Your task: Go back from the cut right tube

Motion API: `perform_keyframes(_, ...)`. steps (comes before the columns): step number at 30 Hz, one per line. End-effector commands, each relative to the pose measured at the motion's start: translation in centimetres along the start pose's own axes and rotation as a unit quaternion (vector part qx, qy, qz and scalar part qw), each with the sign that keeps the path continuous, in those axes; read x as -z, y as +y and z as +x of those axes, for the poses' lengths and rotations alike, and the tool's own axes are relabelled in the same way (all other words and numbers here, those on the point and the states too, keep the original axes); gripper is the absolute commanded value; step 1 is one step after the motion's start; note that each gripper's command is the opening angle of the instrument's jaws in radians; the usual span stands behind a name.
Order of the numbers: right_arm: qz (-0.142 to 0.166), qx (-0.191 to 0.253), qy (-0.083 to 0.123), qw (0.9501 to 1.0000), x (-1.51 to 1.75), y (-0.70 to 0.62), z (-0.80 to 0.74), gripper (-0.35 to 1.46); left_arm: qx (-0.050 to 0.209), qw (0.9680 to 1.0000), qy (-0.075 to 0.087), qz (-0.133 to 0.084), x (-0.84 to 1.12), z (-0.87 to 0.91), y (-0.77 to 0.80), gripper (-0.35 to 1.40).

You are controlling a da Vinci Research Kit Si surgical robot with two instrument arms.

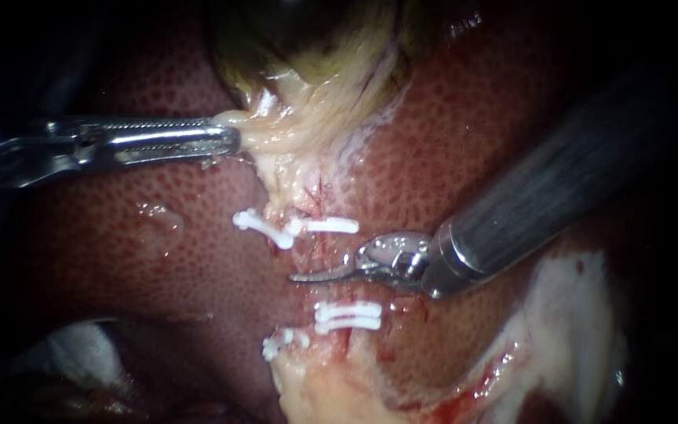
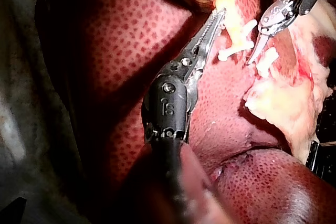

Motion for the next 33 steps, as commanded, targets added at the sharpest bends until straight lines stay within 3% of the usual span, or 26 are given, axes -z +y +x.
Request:
perform_keyframes(1, -0.001, -0.003, 0.000, 1.0000, 0.00, -0.01, 0.00, -0.35, 0.000, 1.0000, 0.000, 0.000, 0.00, 0.00, 0.00, -0.35)
perform_keyframes(6, 0.004, -0.002, 0.002, 1.0000, 0.00, -0.04, -0.01, -0.32, 0.000, 1.0000, 0.000, 0.000, 0.00, 0.00, 0.00, -0.35)
perform_keyframes(8, 0.005, -0.002, 0.005, 1.0000, 0.00, -0.05, -0.01, 0.09, -0.003, 1.0000, 0.000, 0.000, 0.00, 0.00, 0.00, -0.35)
perform_keyframes(11, 0.005, -0.002, 0.005, 1.0000, 0.00, -0.05, -0.01, 0.47, -0.003, 1.0000, 0.000, 0.000, 0.00, 0.00, 0.00, -0.35)
perform_keyframes(14, 0.006, -0.001, 0.006, 1.0000, 0.00, -0.05, -0.01, 0.64, -0.003, 1.0000, 0.000, 0.000, 0.00, -0.01, 0.00, -0.35)
perform_keyframes(23, 0.007, -0.001, 0.005, 1.0000, 0.04, -0.08, -0.04, 0.82, -0.003, 1.0000, 0.000, 0.000, -0.01, -0.01, 0.00, -0.35)
perform_keyframes(29, 0.013, 0.036, 0.001, 0.9993, 0.19, -0.23, -0.15, 1.23, -0.004, 1.0000, 0.000, 0.000, -0.01, -0.02, -0.01, -0.35)
perform_keyframes(33, -0.035, 0.072, 0.011, 0.9967, 0.47, -0.36, -0.20, 1.43, -0.004, 1.0000, 0.000, 0.000, -0.01, -0.03, -0.03, -0.35)
